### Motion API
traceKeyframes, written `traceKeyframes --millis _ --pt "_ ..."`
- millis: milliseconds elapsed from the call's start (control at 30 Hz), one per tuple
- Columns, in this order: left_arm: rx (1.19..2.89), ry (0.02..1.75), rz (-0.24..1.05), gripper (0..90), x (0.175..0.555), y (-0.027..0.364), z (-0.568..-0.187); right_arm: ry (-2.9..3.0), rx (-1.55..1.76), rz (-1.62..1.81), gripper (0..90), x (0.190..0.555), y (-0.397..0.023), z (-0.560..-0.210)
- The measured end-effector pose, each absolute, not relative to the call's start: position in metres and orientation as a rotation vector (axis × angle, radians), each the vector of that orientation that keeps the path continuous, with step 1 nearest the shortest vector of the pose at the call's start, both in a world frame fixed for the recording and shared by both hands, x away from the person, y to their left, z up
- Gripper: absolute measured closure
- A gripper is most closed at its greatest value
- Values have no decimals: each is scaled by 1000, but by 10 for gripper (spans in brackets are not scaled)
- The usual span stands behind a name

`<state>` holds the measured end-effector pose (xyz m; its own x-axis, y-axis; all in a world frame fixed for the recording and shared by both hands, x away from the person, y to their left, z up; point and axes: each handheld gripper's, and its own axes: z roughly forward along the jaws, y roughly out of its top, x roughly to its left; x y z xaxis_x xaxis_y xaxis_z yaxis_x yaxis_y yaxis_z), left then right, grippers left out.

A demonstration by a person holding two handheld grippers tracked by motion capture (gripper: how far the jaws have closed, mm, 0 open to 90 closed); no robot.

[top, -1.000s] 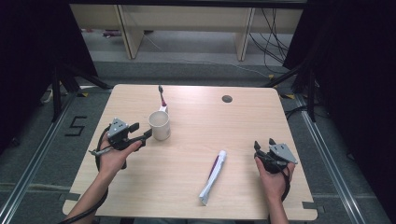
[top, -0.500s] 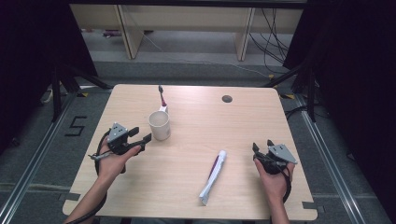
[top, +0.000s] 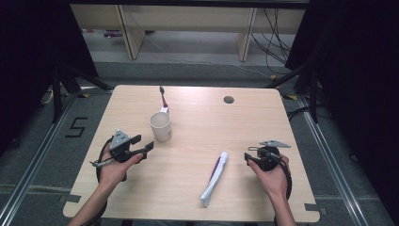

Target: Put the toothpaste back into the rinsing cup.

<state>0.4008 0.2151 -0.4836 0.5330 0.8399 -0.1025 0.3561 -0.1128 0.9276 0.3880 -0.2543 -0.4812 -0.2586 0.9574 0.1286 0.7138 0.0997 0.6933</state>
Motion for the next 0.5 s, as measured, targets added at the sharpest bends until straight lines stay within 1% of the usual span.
traceKeyframes --millis 67,167,367,500 --pt "1708 1006 569 351 401 215 -484 2069 1641 938 434 389 -255 -481" --pt "1713 1018 553 351 401 213 -486 2135 1782 817 442 389 -242 -471" --pt "1726 1036 537 349 399 211 -490 2260 1875 664 451 394 -231 -465" --pt "1730 1035 533 349 399 211 -492 2260 2024 568 460 393 -218 -459"
